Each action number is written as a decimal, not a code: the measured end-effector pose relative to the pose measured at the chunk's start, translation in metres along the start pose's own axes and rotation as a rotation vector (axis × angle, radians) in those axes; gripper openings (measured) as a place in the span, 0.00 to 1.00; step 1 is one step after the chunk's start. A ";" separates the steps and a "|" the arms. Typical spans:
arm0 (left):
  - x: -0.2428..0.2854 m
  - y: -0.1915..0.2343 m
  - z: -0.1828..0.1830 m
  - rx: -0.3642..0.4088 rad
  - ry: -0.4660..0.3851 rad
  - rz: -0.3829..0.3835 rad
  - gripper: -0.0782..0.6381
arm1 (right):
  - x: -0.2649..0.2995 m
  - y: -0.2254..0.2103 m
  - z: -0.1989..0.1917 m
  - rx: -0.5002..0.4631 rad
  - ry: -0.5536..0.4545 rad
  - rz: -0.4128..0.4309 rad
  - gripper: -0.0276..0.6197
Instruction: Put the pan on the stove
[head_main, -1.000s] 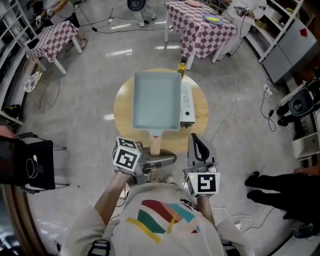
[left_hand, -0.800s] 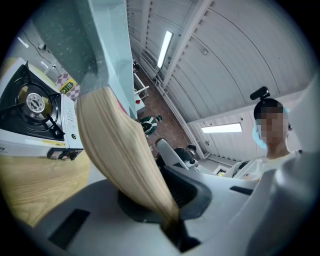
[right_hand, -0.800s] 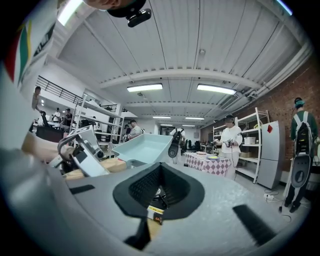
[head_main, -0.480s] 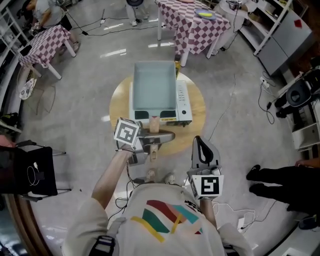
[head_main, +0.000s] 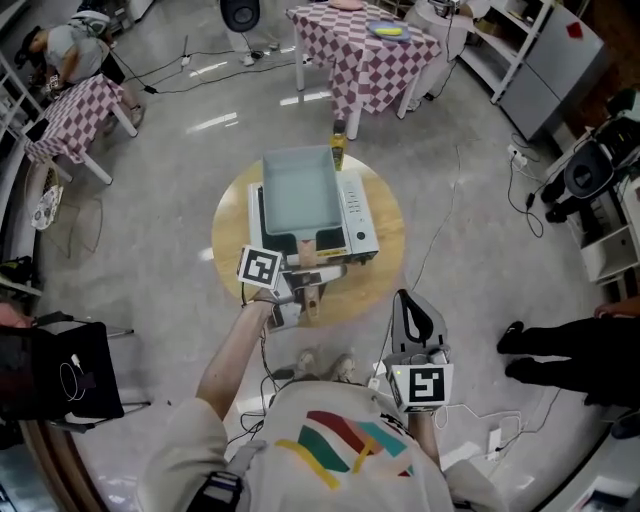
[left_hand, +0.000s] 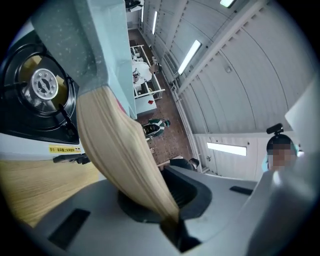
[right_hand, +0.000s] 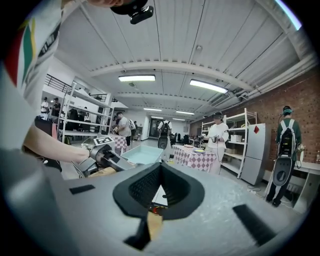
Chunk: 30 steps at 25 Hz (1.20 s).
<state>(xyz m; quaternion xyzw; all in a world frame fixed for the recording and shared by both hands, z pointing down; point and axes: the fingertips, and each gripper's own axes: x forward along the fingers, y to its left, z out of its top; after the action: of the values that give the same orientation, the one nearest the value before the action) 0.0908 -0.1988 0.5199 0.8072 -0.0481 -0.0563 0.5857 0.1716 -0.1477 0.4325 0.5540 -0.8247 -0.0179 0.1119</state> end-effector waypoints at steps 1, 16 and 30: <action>0.001 0.005 0.000 0.006 0.004 0.000 0.12 | -0.002 -0.002 0.000 -0.006 0.004 -0.005 0.04; 0.003 0.057 0.007 -0.090 0.001 0.005 0.12 | -0.015 -0.013 -0.018 -0.030 0.076 -0.051 0.04; 0.000 0.078 0.004 -0.138 -0.011 0.015 0.12 | -0.020 -0.017 -0.026 -0.036 0.108 -0.051 0.04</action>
<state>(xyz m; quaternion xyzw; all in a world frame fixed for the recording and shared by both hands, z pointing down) 0.0897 -0.2271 0.5929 0.7641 -0.0536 -0.0596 0.6401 0.1998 -0.1338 0.4518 0.5730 -0.8026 -0.0057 0.1656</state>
